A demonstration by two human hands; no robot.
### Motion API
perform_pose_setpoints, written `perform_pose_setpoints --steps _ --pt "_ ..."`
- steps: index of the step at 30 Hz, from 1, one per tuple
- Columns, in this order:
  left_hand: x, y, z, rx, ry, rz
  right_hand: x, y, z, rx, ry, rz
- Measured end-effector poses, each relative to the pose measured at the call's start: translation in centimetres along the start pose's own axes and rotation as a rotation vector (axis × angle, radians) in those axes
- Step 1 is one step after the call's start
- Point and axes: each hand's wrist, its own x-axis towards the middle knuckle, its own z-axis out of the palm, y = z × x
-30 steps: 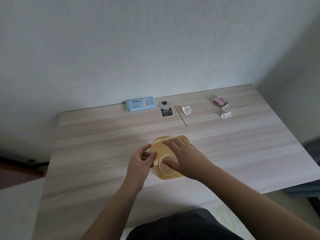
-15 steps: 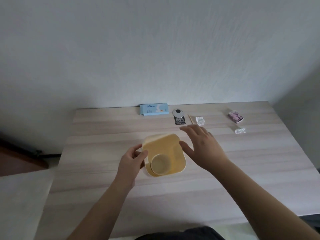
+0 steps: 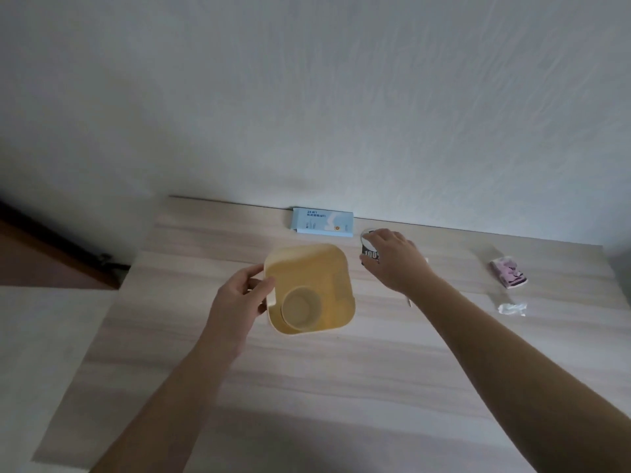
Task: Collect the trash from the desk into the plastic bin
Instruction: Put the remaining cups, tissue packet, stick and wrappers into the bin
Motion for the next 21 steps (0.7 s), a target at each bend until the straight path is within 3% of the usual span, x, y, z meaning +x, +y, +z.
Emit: perform_pose_setpoints --steps 8,11,17,21 --pt "0.6 1.9 1.9 -0.024 0.057 0.009 8.5 0.1 5.1 0.000 -0.184 -0.112" --pt "0.9 2.2 2.2 -0.017 0.092 0.014 11.4 0.4 6.3 -0.105 -0.286 -0.138" --pt "1.5 2.0 2.2 -0.001 0.140 0.002 14.6 1.3 9.2 -0.200 -0.482 -0.046" --pt "1.9 1.4 1.7 -0.023 0.166 -0.038 13.3 2.4 11.6 -0.215 -0.358 -0.068"
